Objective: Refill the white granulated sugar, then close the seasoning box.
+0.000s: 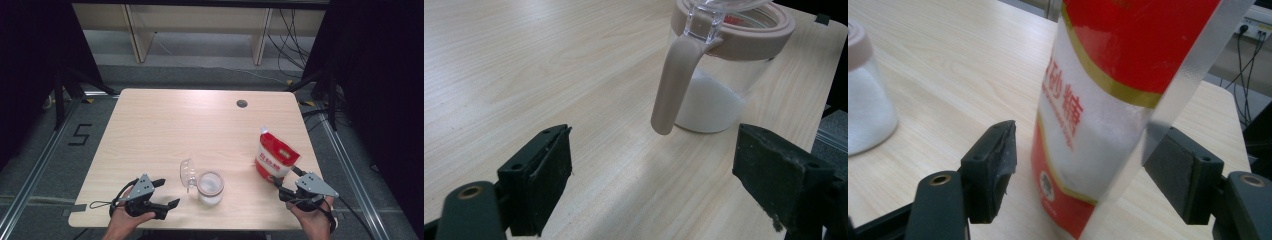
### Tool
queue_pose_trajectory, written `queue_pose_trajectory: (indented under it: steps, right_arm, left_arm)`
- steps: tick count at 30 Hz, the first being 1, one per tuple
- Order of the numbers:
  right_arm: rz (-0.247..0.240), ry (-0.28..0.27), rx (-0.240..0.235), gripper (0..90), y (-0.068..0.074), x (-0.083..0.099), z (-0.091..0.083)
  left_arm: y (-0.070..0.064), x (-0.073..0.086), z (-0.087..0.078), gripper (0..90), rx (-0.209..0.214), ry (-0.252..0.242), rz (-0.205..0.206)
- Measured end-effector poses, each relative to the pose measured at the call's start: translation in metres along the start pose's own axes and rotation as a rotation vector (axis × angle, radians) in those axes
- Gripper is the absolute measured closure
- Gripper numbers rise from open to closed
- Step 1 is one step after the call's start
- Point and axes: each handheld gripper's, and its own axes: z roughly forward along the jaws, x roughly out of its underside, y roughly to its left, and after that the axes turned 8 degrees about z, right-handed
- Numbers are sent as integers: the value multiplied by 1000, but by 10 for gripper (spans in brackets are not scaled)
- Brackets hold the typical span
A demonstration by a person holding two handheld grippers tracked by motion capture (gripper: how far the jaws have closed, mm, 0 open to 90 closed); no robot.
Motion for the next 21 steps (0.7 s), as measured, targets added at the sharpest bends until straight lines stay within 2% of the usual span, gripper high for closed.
queue_pose_trajectory:
  steps: [1,2,3,5,6,7,9,11,12,13,14,15,16,18,19,21]
  right_arm:
    - [-4,7,-5,299,1,0,-1]
    - [20,9,2,292,3,1,-2]
    - [-10,-2,1,289,2,1,-3]
    - [40,20,1,287,6,2,-6]
    - [4,2,3,284,3,2,-6]
    - [32,15,-5,282,5,3,-7]
    - [17,12,3,277,4,4,-9]
    - [40,29,7,262,6,7,-11]
    - [23,24,10,254,5,8,-11]
    - [28,38,0,246,6,8,-11]
    - [15,29,11,260,6,8,-11]
    - [39,59,-7,263,8,9,-13]
    - [25,50,-6,262,8,9,-13]
    - [14,55,-11,262,10,10,-13]
    - [28,59,-23,263,11,10,-12]
    - [4,58,-13,263,11,10,-14]
  left_arm:
    - [1,0,0,154,0,5,6]
    - [1,0,0,154,0,5,6]
    - [1,0,0,154,-1,4,5]
    - [-1,0,0,154,-1,-3,-4]
    - [-2,0,0,154,2,-3,-28]
    - [-2,0,0,154,1,-3,-27]
    - [-2,0,0,154,3,-8,-29]
    - [-2,0,0,154,3,-5,-26]
    - [-2,0,-1,154,-4,-2,-24]
    - [-2,-1,-1,154,-7,-2,-21]
    - [0,-1,0,156,0,-14,-10]
    - [0,0,-1,156,-6,-2,-6]
    - [1,0,-1,157,-8,7,2]
    - [0,0,-1,157,-8,-3,-10]
    - [1,-1,-2,158,-6,5,-2]
    - [0,-1,-1,173,-7,2,-5]
